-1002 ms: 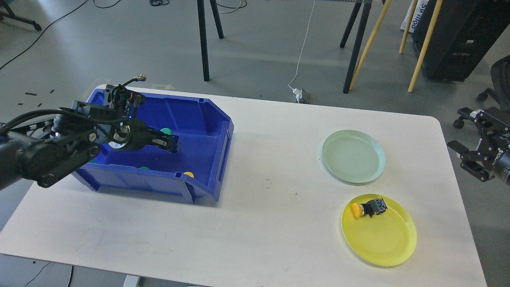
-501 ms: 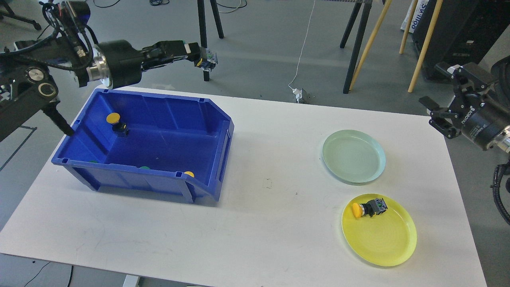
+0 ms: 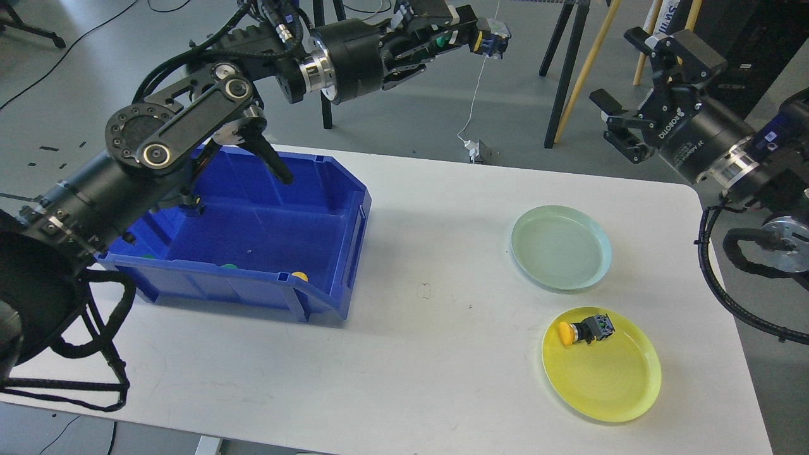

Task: Pass button and place on color plate
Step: 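Lift the green button out of the bin toward the right gripper, then pass the green button from the left gripper to the right gripper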

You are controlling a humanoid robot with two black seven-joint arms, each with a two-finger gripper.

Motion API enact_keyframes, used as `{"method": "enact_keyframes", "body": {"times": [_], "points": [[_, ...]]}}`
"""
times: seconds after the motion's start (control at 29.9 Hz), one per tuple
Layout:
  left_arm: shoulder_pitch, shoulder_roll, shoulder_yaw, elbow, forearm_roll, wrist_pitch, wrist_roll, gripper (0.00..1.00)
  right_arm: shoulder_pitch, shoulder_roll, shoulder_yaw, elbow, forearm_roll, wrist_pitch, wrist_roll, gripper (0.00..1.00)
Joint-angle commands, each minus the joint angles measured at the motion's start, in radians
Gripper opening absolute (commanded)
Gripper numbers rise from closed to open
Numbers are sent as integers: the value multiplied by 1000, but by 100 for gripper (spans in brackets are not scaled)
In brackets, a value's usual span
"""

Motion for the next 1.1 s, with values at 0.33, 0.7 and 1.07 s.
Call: {"method": "enact_keyframes", "body": {"times": [0.33,0.7,1.07], "points": [[-14,-72,-4,21,-6,0,0,11,31,121,-12,3,19,7,-2,92],[-29,-84,-3,23,-6,0,0,11,45,144,-17,0,24,4,3,87],[-28,-92,2,23,-5,0,0,11,51,138,-13,3,22,15,4,43]]}}
